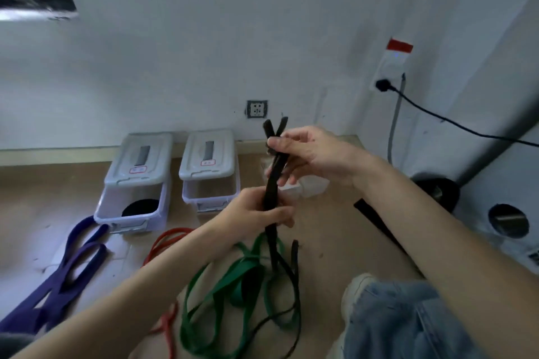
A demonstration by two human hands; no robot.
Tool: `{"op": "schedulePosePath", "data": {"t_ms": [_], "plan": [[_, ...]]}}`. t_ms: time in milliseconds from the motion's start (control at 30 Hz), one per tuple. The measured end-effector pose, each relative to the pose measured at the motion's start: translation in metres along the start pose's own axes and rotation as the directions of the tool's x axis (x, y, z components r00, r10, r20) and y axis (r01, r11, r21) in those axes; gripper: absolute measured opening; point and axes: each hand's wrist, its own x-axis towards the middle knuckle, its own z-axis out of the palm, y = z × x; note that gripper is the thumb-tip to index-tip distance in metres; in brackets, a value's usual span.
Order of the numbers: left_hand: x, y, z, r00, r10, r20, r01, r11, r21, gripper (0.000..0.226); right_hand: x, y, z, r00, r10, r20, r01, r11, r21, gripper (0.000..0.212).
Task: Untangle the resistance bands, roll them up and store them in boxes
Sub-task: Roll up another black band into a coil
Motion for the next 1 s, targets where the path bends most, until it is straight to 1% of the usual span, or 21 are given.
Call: {"op": "schedulePosePath", "data": {"t_ms": [67,133,267,300,367,433,500,533,567,600,633,667,700,733,767,800,833,867,900,933,1000], "plan": [[-0.011,0.012,-0.014,0.998,0.058,-0.022,-0.056,0.996,0.073,0.01,-0.01,-0.008,0.008,0.99,-0.072,-0.121,0.089,0.986,0.14,0.014],[-0.019,0.02,-0.028,0.988,0.139,-0.06,-0.13,0.981,0.141,0.007,-0.019,-0.01,0.012,0.976,-0.069,-0.207,0.123,0.957,0.263,0.017],[-0.034,0.021,-0.039,0.974,0.212,-0.077,-0.184,0.944,0.273,0.003,-0.029,-0.005,0.024,0.961,-0.012,-0.276,0.096,0.952,0.291,0.033],[-0.036,0.02,-0.038,0.973,0.225,-0.054,-0.197,0.927,0.319,0.005,-0.029,-0.002,0.027,0.959,0.0,-0.282,0.086,0.952,0.292,0.032],[-0.038,0.018,-0.031,0.966,0.26,0.005,-0.235,0.866,0.441,0.018,-0.024,0.004,0.031,0.955,0.019,-0.295,0.084,0.94,0.332,0.021],[-0.037,0.008,-0.025,0.966,0.259,0.028,-0.238,0.832,0.501,0.027,-0.019,0.008,0.036,0.948,0.04,-0.315,0.108,0.893,0.437,0.01],[-0.036,-0.003,-0.025,0.98,0.201,0.009,-0.174,0.825,0.537,0.027,-0.016,0.008,0.036,0.938,0.041,-0.344,0.169,0.813,0.557,0.008],[-0.037,-0.008,-0.027,0.986,0.165,0.0,-0.137,0.819,0.557,0.026,-0.016,0.007,0.034,0.933,0.039,-0.359,0.191,0.791,0.582,0.008],[-0.039,-0.01,-0.03,0.989,0.145,-0.013,-0.113,0.817,0.565,0.026,-0.015,0.006,0.03,0.929,0.042,-0.368,0.186,0.807,0.561,0.008],[-0.04,-0.01,-0.034,0.989,0.146,-0.033,-0.102,0.821,0.561,0.027,-0.013,0.008,0.025,0.923,0.056,-0.381,0.133,0.882,0.452,0.009],[-0.04,-0.006,-0.038,0.985,0.16,-0.064,-0.1,0.833,0.544,0.027,-0.013,0.011,0.02,0.914,0.071,-0.398,0.011,0.98,0.2,0.014],[-0.041,0.0,-0.043,0.979,0.181,-0.097,-0.105,0.846,0.522,0.025,-0.012,0.015,0.014,0.9,0.074,-0.43,-0.15,0.978,-0.145,0.021],[-0.041,0.008,-0.048,0.973,0.199,-0.117,-0.113,0.853,0.509,0.022,-0.012,0.018,0.011,0.883,0.043,-0.468,-0.259,0.876,-0.408,0.031],[-0.04,0.015,-0.051,0.973,0.206,-0.107,-0.122,0.846,0.518,0.019,-0.013,0.019,0.01,0.877,-0.006,-0.48,-0.281,0.805,-0.522,0.04],[-0.04,0.021,-0.053,0.977,0.2,-0.069,-0.13,0.826,0.549,0.016,-0.015,0.018,0.011,0.896,-0.047,-0.441,-0.221,0.815,-0.536,0.046],[-0.041,0.026,-0.053,0.982,0.189,-0.017,-0.143,0.795,0.589,0.014,-0.018,0.016,0.015,0.94,-0.072,-0.333,-0.117,0.851,-0.512,0.05],[-0.041,0.029,-0.051,0.982,0.184,0.031,-0.163,0.768,0.62,0.013,-0.02,0.013,0.021,0.983,-0.067,-0.172,-0.026,0.874,-0.486,0.052],[-0.042,0.031,-0.049,0.981,0.182,0.061,-0.18,0.761,0.624,0.011,-0.022,0.011,0.028,0.999,-0.032,-0.011,0.022,0.867,-0.498,0.051],[-0.042,0.034,-0.047,0.98,0.184,0.073,-0.19,0.772,0.606,0.01,-0.023,0.013,0.035,0.995,-0.009,0.097,0.059,0.847,-0.529,0.045],[-0.042,0.035,-0.046,0.981,0.182,0.072,-0.189,0.787,0.587,0.012,-0.022,0.015,0.041,0.99,-0.027,0.139,0.102,0.815,-0.571,0.034],[-0.041,0.032,-0.049,0.982,0.187,0.041,-0.176,0.801,0.573,0.015,-0.021,0.014,0.046,0.986,-0.147,0.085,0.168,0.792,-0.587,0.013]]}}
